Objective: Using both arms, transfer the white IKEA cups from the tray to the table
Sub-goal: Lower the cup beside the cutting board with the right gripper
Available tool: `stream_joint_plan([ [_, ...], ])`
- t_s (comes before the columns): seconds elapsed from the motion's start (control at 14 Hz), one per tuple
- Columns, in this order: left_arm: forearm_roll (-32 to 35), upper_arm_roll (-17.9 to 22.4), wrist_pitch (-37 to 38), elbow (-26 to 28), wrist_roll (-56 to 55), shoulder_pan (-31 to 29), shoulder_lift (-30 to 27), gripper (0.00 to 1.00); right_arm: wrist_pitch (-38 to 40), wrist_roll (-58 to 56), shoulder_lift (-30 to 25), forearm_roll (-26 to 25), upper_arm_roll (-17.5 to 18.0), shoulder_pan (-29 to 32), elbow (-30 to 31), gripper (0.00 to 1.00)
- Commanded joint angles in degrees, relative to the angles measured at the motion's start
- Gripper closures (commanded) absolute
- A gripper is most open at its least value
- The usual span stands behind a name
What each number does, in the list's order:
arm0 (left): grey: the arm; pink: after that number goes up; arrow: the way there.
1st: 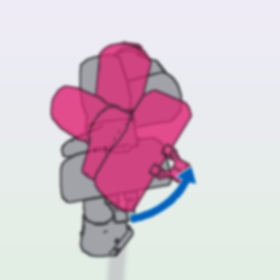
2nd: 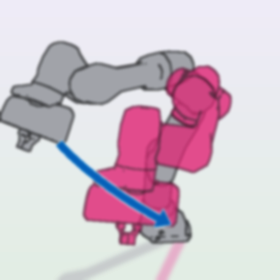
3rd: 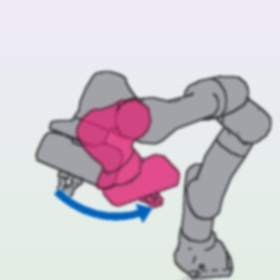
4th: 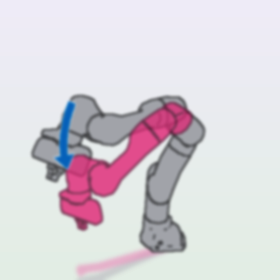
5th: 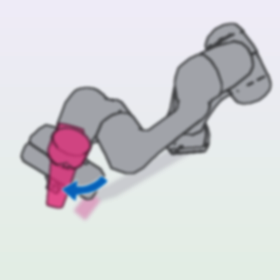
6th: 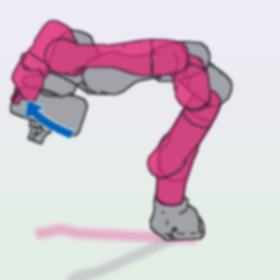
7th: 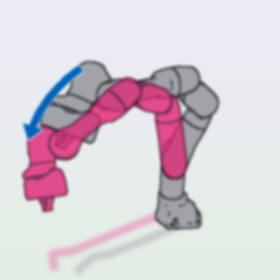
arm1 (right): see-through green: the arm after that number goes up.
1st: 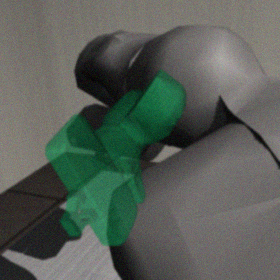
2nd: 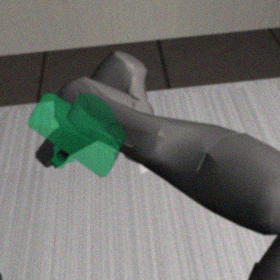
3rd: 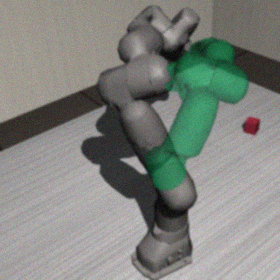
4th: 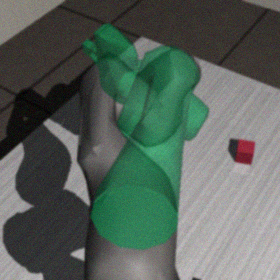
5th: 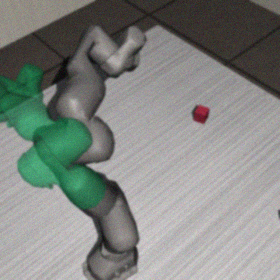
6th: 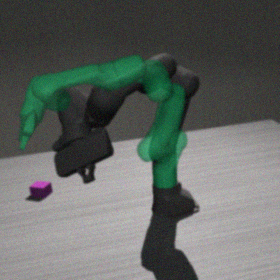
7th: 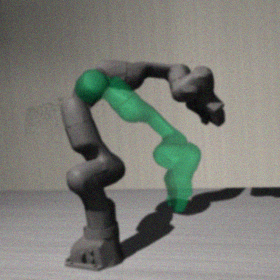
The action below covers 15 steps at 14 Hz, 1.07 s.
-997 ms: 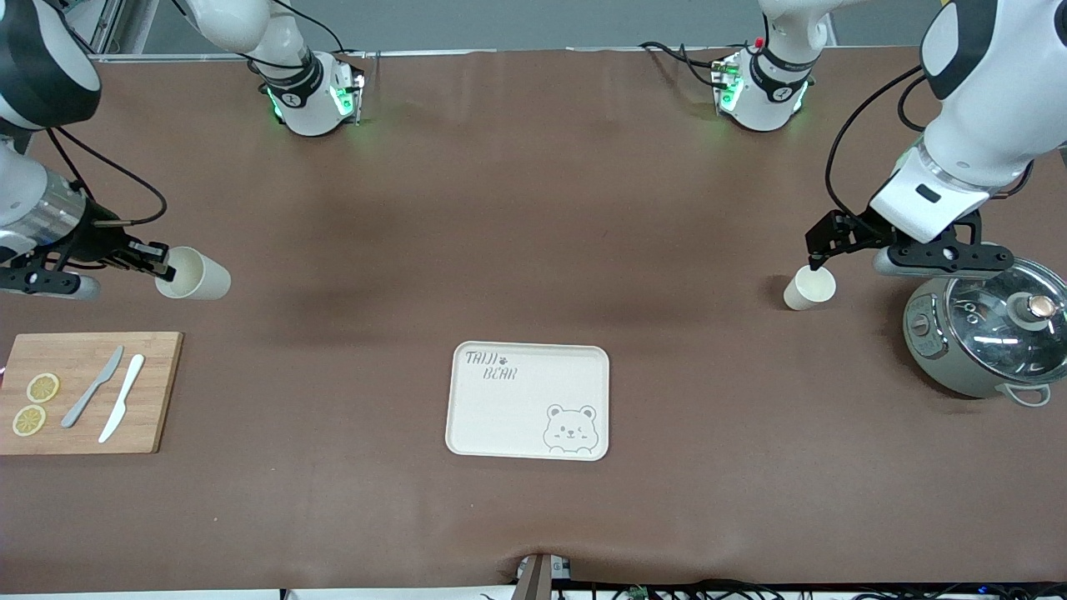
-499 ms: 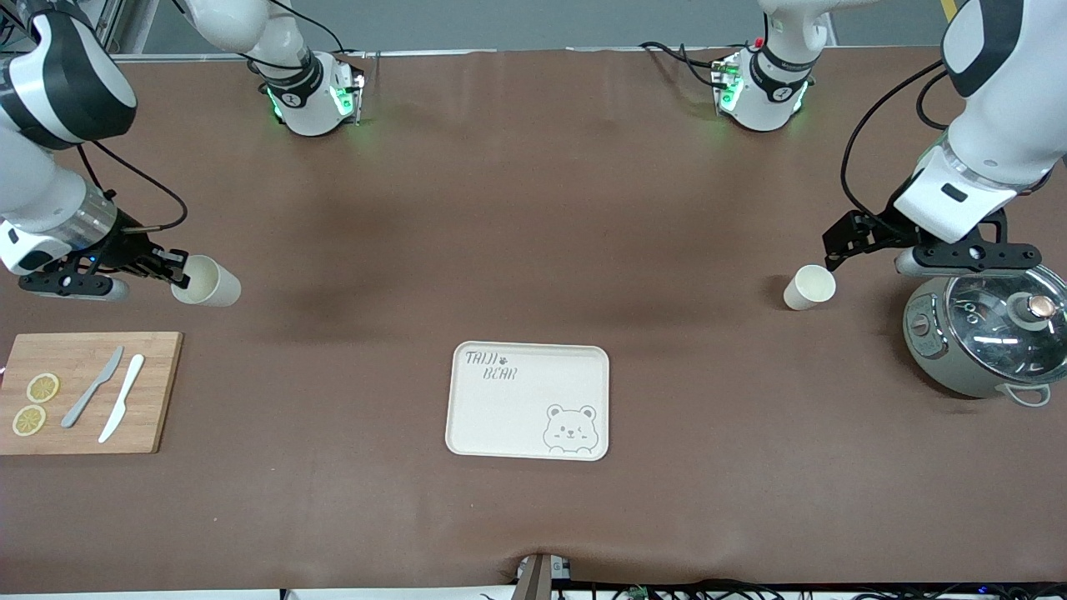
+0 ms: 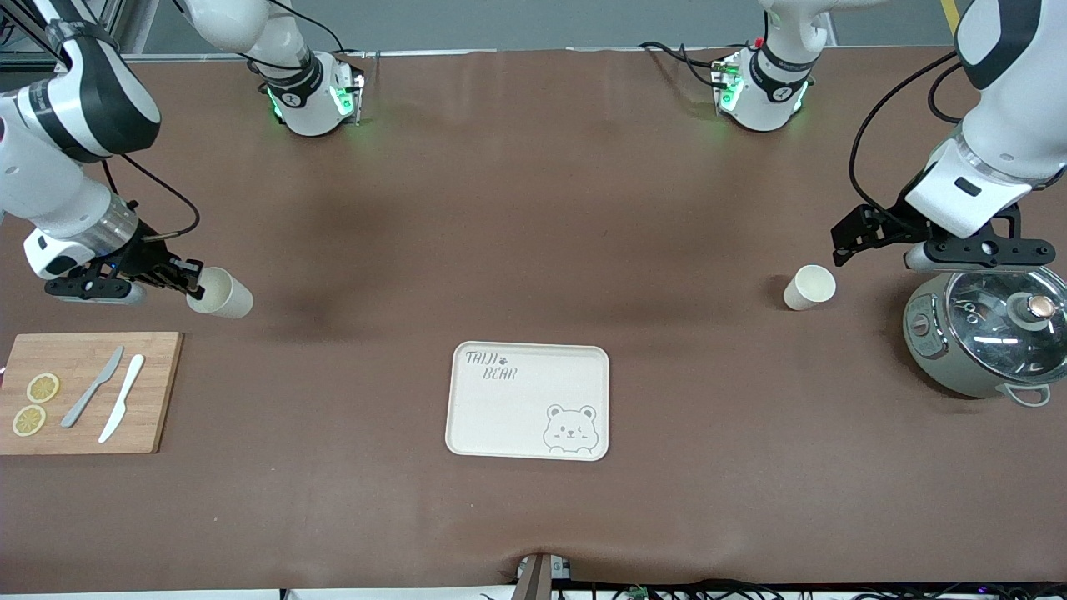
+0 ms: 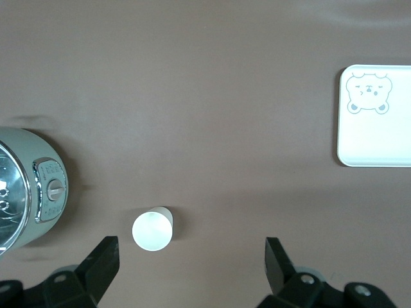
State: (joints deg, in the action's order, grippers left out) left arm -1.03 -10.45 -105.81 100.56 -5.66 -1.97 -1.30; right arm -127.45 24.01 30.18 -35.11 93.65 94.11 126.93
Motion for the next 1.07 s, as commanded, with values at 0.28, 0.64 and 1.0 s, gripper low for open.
stream_joint_plan([
  [0.28, 0.8, 7.5, 4.0, -4.0, 6.6, 3.5, -0.4, 0.00, -8.8, 1.6, -1.5, -6.2, -14.3, -10.7, 2.9, 1.00],
  [0.64, 0.5, 8.8, 4.4, -4.9, 7.8, 3.6, 0.1, 0.00, -10.3, 7.5, -0.6, -11.6, -19.6, -16.4, 3.1, 1.00],
  [1.0, -0.4, 11.0, 11.7, -7.9, 10.8, 4.0, 3.2, 0.00, -14.7, 11.0, -0.5, -15.5, -24.6, -20.6, 4.3, 1.00],
])
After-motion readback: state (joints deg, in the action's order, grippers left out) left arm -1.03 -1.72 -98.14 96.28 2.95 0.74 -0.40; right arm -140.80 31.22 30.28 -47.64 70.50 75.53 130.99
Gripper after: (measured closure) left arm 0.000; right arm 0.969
